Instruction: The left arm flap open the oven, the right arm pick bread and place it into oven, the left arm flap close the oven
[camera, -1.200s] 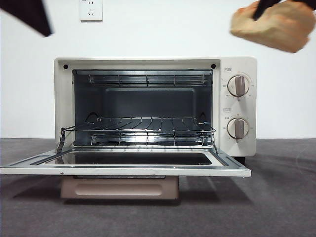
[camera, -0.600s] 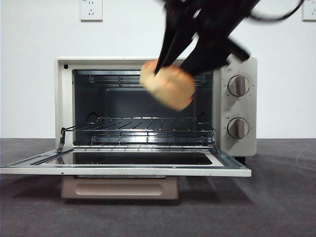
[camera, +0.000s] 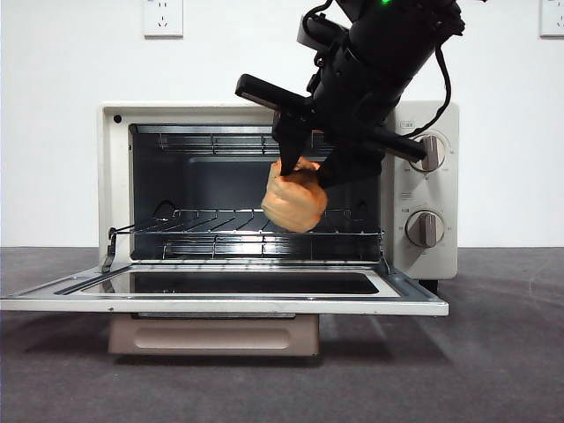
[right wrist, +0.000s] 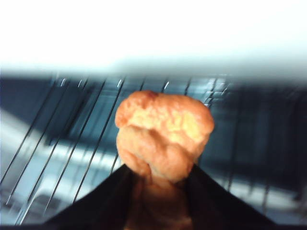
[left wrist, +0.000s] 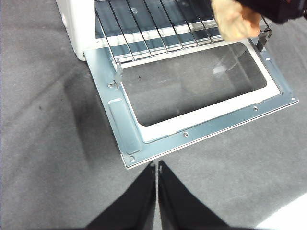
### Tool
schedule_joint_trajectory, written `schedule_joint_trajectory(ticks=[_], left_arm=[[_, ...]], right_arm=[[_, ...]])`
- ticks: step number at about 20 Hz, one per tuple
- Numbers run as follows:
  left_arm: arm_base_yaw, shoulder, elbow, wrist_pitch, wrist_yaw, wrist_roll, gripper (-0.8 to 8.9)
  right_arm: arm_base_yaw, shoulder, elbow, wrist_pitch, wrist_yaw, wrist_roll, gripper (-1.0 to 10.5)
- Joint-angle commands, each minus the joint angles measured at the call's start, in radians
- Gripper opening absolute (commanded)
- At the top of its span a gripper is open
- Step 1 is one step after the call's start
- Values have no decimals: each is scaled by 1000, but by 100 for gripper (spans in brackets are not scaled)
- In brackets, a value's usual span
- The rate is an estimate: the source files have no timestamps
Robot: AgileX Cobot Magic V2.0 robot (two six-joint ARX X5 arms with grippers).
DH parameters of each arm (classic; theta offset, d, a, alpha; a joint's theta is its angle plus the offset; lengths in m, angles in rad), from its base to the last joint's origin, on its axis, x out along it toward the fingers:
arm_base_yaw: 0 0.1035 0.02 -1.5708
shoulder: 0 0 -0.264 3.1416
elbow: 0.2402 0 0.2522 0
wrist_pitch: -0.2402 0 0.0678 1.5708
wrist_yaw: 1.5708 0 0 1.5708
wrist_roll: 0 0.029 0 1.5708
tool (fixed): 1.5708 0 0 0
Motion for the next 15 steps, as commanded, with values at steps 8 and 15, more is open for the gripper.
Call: schedule_joint_trajectory(ticks=[8,15], left_arm=[[-3,4,8,6,3,-2,10],[-3,4,8,6,3,-2,10]], right_arm=[[-1,42,21,6,25,11,319],[0,26,21,8,24,6,366]])
